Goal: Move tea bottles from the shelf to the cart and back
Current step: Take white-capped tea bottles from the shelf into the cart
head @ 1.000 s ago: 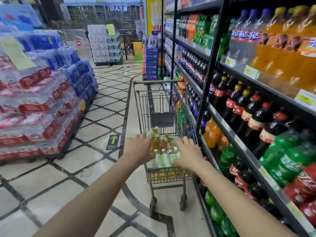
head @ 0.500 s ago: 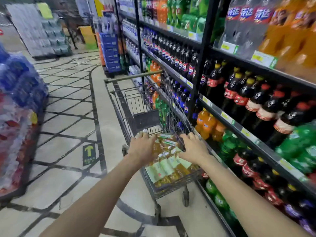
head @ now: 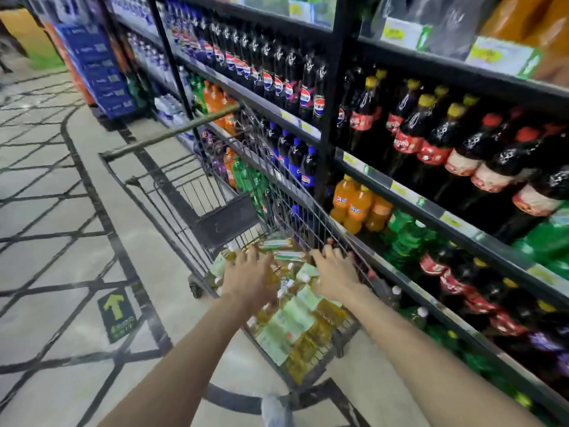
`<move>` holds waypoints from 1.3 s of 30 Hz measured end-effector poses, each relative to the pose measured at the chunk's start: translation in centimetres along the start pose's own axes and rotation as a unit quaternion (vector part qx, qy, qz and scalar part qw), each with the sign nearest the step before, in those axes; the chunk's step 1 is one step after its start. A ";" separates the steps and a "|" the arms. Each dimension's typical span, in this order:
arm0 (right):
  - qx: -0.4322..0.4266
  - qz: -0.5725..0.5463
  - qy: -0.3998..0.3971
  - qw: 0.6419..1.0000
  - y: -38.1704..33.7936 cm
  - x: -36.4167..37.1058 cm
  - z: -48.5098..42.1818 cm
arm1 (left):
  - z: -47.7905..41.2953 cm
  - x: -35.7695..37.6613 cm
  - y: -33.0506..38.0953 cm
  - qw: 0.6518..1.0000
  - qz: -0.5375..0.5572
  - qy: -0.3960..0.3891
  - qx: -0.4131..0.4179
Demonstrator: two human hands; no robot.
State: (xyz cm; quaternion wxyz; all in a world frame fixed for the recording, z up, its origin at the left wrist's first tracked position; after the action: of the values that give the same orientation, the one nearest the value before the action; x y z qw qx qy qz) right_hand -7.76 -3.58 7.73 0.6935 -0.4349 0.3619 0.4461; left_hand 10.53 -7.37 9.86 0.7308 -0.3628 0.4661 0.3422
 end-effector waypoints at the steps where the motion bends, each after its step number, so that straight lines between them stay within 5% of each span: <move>1: 0.004 -0.003 -0.004 1.000 -0.2 0.2 -0.8 | -1.0 0.4 -0.4 1.000 0.000 -0.005 0.005; 10: 0.057 -0.041 0.004 0.998 0.3 1.3 -5.3 | -8.1 1.6 -1.1 0.995 -0.025 -0.040 0.086; 25: 0.309 -0.132 -0.002 0.942 7.3 8.9 -5.6 | -16.1 9.4 2.8 0.949 -0.064 -0.111 0.288; 34: 0.315 -0.114 -0.045 0.941 10.0 16.8 -12.7 | -20.5 17.0 4.6 0.939 -0.079 -0.157 0.295; 39: 0.293 -0.078 0.001 0.953 11.5 20.5 -14.2 | -21.4 21.3 5.9 0.934 -0.088 -0.189 0.291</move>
State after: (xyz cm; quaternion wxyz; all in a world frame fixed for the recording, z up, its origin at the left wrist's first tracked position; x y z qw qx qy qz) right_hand -13.13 -7.87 -18.87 0.8229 -0.2395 0.4422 0.2645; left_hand 3.40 -19.12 -17.59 0.9060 -0.1031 0.3648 0.1880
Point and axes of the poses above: each hand's wrist, its own z-axis away from the middle knuckle, its own x-axis out of the palm, y = z × x, the point moved 2 cm from there along -z, towards the middle knuckle, and after that the axes turned 11 degrees about -z, right-handed, at the moved point
